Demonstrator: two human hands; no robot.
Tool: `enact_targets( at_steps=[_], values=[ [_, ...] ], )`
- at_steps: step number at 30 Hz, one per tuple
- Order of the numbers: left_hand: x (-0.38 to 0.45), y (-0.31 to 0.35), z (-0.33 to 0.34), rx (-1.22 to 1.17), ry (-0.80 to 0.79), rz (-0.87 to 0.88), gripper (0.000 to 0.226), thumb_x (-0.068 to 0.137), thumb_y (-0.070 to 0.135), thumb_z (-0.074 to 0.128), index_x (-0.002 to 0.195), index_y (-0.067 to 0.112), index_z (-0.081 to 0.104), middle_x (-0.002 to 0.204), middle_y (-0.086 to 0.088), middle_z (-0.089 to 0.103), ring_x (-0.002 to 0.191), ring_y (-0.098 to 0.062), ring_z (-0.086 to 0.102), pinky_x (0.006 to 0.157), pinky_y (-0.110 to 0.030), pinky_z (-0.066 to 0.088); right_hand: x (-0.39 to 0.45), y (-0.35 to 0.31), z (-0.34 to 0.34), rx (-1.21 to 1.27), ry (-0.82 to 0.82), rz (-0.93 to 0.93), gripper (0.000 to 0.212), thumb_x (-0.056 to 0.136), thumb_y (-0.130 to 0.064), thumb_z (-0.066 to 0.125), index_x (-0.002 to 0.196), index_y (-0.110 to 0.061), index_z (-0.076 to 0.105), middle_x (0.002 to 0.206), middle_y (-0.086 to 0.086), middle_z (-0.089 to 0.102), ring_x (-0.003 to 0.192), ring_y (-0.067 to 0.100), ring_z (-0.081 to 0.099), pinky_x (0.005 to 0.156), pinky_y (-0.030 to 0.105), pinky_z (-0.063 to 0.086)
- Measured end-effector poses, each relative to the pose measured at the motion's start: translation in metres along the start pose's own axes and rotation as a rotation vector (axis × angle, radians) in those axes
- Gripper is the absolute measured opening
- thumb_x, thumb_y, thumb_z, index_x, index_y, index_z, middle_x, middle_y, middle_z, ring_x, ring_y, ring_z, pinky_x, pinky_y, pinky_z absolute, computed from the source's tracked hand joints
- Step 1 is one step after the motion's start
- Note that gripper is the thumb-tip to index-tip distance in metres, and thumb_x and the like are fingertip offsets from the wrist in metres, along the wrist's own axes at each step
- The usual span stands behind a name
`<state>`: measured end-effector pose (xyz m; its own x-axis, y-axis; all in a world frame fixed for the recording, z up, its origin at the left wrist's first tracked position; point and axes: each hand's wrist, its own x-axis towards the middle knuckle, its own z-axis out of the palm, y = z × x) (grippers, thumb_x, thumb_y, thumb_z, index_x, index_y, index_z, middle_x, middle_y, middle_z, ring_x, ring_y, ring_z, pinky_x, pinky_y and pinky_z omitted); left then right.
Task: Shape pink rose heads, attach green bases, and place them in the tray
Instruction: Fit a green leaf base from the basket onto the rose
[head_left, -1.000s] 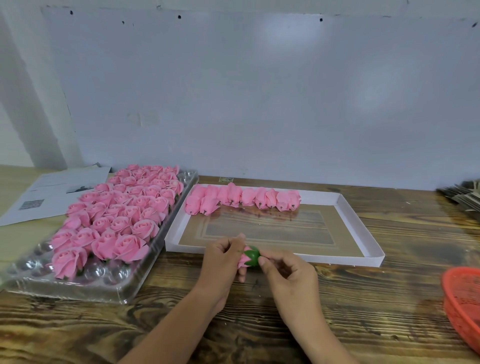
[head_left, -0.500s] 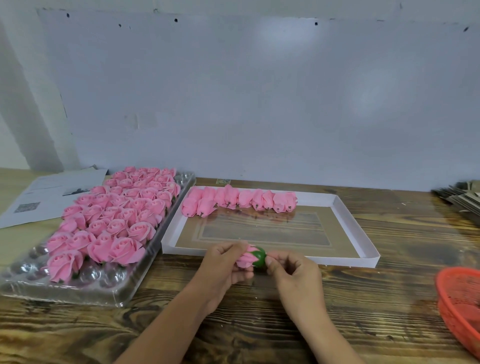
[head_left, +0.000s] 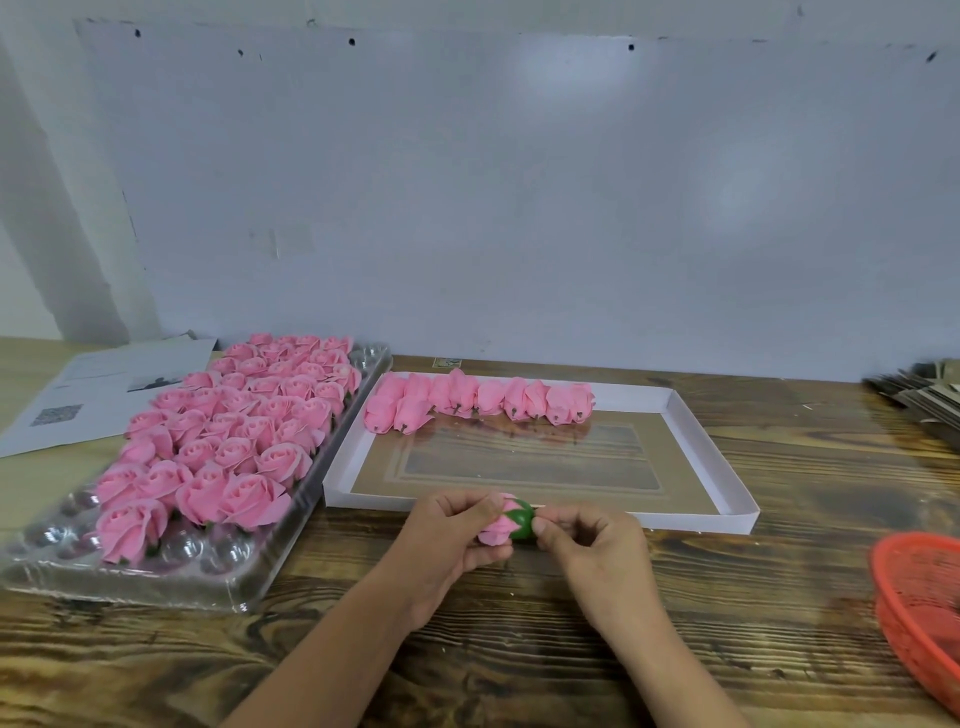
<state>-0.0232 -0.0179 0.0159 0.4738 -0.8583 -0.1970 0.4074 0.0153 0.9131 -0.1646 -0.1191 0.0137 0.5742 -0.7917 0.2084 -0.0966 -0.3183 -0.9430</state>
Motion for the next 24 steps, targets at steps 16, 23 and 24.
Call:
enact_targets(
  at_steps=[16, 23, 24],
  values=[
    [-0.003, -0.003, 0.004, 0.415, -0.087, 0.330, 0.074, 0.076, 0.023, 0.086, 0.140, 0.035, 0.050, 0.123, 0.006, 0.073, 0.103, -0.013, 0.072, 0.088, -0.025, 0.057, -0.004, 0.007, 0.003, -0.231, -0.054, -0.096, 0.031, 0.087, -0.025, 0.073, 0.116, -0.034, 0.069, 0.093, -0.022, 0.073, 0.088, -0.010, 0.064, 0.072, 0.005, 0.046],
    [-0.005, -0.003, 0.002, 0.472, -0.013, 0.397, 0.057, 0.083, 0.005, 0.081, 0.131, 0.029, 0.061, 0.118, 0.008, 0.075, 0.108, -0.016, 0.071, 0.091, -0.024, 0.056, -0.007, 0.003, 0.005, -0.198, -0.093, -0.137, 0.033, 0.089, -0.025, 0.072, 0.113, -0.046, 0.065, 0.091, -0.022, 0.073, 0.086, -0.006, 0.067, 0.074, 0.008, 0.049],
    [-0.005, -0.003, 0.002, 0.476, 0.005, 0.406, 0.054, 0.083, 0.006, 0.081, 0.128, 0.028, 0.063, 0.116, 0.008, 0.075, 0.107, -0.016, 0.071, 0.091, -0.024, 0.056, -0.007, 0.003, 0.005, -0.192, -0.098, -0.143, 0.031, 0.089, -0.026, 0.072, 0.110, -0.048, 0.065, 0.089, -0.022, 0.074, 0.085, -0.004, 0.068, 0.073, 0.009, 0.050]
  ],
)
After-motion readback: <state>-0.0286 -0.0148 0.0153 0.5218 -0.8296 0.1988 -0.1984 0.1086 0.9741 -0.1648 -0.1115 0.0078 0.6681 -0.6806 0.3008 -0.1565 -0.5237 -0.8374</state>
